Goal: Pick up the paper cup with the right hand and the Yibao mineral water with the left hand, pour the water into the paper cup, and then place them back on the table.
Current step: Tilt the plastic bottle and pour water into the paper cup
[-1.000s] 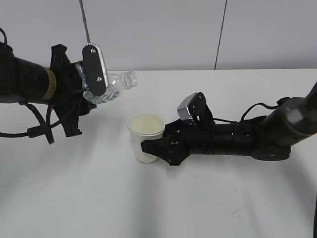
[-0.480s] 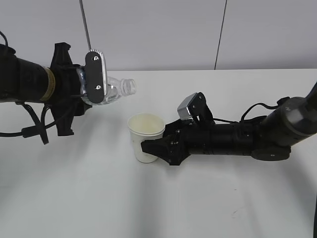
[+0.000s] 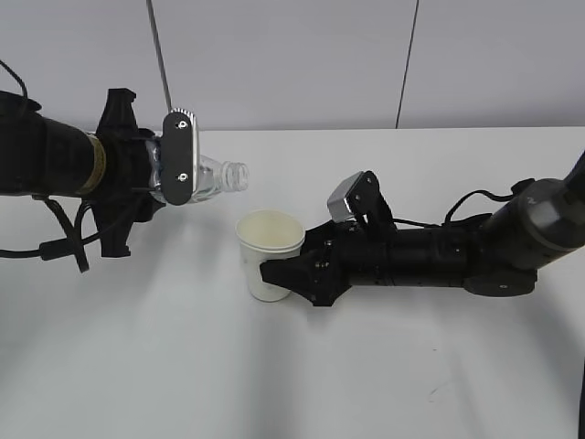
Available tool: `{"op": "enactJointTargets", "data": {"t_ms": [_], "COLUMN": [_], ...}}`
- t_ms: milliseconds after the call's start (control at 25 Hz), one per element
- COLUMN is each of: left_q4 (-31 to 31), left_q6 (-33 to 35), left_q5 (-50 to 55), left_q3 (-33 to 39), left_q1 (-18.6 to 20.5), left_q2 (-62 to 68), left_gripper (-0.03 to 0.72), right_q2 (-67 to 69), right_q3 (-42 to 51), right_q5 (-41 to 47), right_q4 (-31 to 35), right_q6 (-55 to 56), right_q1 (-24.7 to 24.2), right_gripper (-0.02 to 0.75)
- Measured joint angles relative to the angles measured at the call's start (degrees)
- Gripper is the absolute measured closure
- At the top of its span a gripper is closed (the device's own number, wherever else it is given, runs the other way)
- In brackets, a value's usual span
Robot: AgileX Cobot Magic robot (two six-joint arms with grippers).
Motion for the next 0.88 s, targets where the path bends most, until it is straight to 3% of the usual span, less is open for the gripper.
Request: {"op": "enactJointTargets", "data": {"t_ms": [880], "left_q4": [7.1], "left_q6": [0.0], "left_q5": [2.2], "left_q3": [0.0], "left_q1": [0.0], "left_q2": [0.7], "left_gripper": [0.339], "right_q2": [0.0], "right_q3": [0.0], "right_q5": [0.0], "right_q4": [-0.7], "right_q6": [0.0], "right_q1": [0.0], "right_gripper": [0.225]}}
